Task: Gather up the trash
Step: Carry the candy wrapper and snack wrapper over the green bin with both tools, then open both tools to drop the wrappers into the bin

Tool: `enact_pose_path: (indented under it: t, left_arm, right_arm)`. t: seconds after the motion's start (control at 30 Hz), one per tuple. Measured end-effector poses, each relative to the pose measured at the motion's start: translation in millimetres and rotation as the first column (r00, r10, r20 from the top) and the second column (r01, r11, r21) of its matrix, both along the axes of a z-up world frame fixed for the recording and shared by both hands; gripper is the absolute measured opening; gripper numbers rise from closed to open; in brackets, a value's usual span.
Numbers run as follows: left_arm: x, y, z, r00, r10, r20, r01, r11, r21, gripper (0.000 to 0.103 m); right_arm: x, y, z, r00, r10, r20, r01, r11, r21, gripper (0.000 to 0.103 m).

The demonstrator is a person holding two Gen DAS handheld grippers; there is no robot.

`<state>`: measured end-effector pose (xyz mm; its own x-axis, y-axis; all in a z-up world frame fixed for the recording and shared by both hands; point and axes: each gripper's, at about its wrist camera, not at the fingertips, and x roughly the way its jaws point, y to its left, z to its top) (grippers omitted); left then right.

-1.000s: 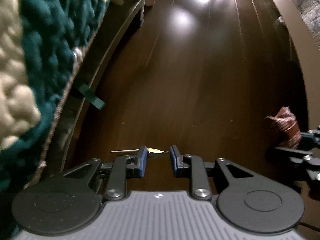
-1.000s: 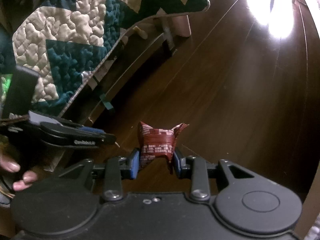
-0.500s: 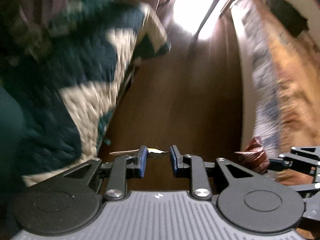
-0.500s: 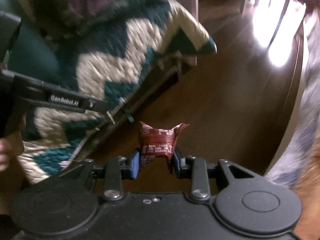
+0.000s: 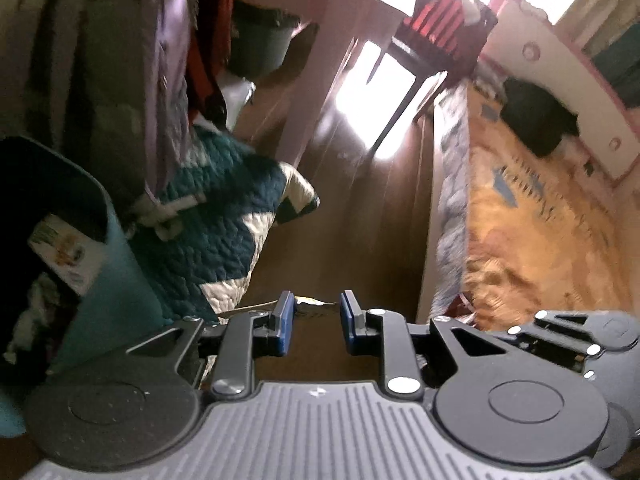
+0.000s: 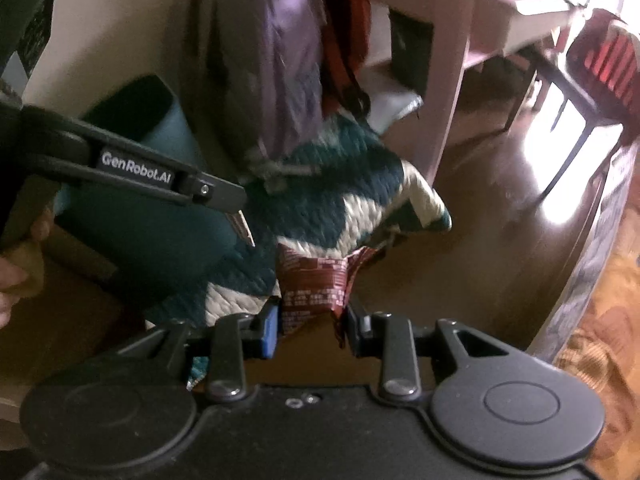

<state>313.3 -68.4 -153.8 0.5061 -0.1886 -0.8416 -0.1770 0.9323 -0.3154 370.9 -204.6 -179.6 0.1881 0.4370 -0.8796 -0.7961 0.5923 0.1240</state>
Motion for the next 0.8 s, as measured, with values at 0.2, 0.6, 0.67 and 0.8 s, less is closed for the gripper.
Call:
enact_pose_path:
  t: [0.2,0.6,0.67,0.8]
  left_arm:
    - [-8,25,82,0.996,0.016,0.090,-0.016,1.000,-0.005,0.024]
    - [-58,110,168,0.960,0.191,0.204,-0.207,0.977,0.058,0.024]
    - [-66,128,164,0.956,0.222,0.194,-0.237,0.970,0.057,0.024]
    - [-73,166,141,0.949,0.284,0.137,-0.294,0.954,0.062,0.024]
  right_arm:
    - [-15,23,57,0.999,0.015,0.042,-0.015,1.000,0.020,0.032]
    - [-40,120,127,0.977,0.167,0.131,-0.182,0.977,0.111,0.032]
    - [-48,141,127,0.967,0.215,0.134,-0.230,0.967,0.112,0.032]
    - [-66,187,112,0.946,0.301,0.122,-0.313,0.946,0.087,0.032]
